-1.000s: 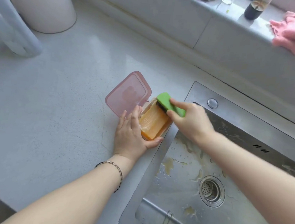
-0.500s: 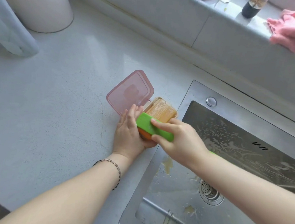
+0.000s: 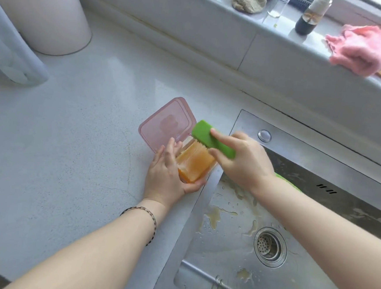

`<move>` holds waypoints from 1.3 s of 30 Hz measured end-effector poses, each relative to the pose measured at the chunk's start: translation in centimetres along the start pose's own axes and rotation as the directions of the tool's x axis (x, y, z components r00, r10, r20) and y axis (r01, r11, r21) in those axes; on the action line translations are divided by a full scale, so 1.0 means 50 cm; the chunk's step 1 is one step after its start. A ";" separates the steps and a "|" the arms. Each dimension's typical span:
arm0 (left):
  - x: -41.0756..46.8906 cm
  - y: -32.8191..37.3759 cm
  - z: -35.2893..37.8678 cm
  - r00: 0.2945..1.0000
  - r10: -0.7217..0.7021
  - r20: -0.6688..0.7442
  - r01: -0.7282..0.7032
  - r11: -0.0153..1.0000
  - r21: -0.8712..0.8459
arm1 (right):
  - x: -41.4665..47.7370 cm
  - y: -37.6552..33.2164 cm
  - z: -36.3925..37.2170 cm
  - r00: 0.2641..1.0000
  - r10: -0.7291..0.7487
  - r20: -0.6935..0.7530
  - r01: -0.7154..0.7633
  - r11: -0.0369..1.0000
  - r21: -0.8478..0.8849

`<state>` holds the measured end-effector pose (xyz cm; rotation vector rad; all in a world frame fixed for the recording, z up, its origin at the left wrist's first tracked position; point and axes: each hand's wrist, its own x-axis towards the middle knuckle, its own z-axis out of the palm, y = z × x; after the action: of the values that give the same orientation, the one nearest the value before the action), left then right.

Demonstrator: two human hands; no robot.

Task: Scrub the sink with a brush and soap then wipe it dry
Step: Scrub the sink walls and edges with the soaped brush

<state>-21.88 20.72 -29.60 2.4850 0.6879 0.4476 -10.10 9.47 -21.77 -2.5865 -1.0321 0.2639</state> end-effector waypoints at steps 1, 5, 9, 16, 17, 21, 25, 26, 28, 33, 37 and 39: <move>0.001 0.001 0.001 1.000 -0.022 0.001 0.022 1.000 -0.008 | -0.021 -0.020 0.008 0.996 -0.082 0.042 0.082 0.997 0.004; 0.002 0.000 0.000 0.999 -0.007 0.035 0.007 1.000 0.002 | -0.022 0.000 0.040 0.996 0.035 0.077 -0.034 0.999 -0.020; 0.005 0.003 -0.007 0.997 -0.005 0.075 0.000 0.998 0.070 | 0.028 0.032 0.023 0.981 0.188 0.035 -0.186 0.981 -0.059; 0.039 0.097 -0.053 0.930 -0.078 0.360 -0.126 0.852 0.508 | -0.077 0.088 -0.030 0.848 0.524 0.077 -0.530 0.834 0.153; 0.039 0.125 -0.050 0.925 -0.090 0.370 -0.136 0.829 0.542 | -0.110 0.110 -0.047 0.814 0.572 0.106 -0.581 0.793 0.184; 0.010 0.228 -0.019 0.901 0.041 0.432 -0.294 0.790 0.538 | -0.243 0.201 -0.108 0.738 0.639 0.218 -0.675 0.693 0.254; -0.043 0.339 0.038 0.809 0.062 0.585 -0.346 0.855 0.386 | -0.373 0.313 -0.165 0.680 0.715 0.163 -0.722 0.615 0.318; -0.059 0.373 0.058 0.795 0.064 0.603 -0.351 0.860 0.371 | -0.409 0.348 -0.180 0.665 0.735 0.131 -0.728 0.598 0.335; -0.083 0.426 0.085 0.779 0.074 0.623 -0.358 0.868 0.344 | -0.456 0.404 -0.201 0.648 0.758 0.076 -0.730 0.590 0.344; -0.140 0.569 0.142 0.754 0.106 0.648 -0.370 0.884 0.287 | -0.557 0.533 -0.274 0.649 0.752 -0.113 -0.697 0.648 0.306; -0.170 0.645 0.173 0.751 0.126 0.648 -0.372 0.892 0.258 | -0.578 0.636 -0.335 0.677 0.705 -0.214 -0.667 0.709 0.229; -0.184 0.669 0.179 0.756 0.142 0.639 -0.393 0.879 0.271 | -0.570 0.685 -0.351 0.743 0.632 -0.220 -0.616 0.774 0.144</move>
<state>-12.77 -12.51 -19.72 2.8793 0.1439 -0.4458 -3.84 -37.82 -17.29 -2.7289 -0.0265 0.1056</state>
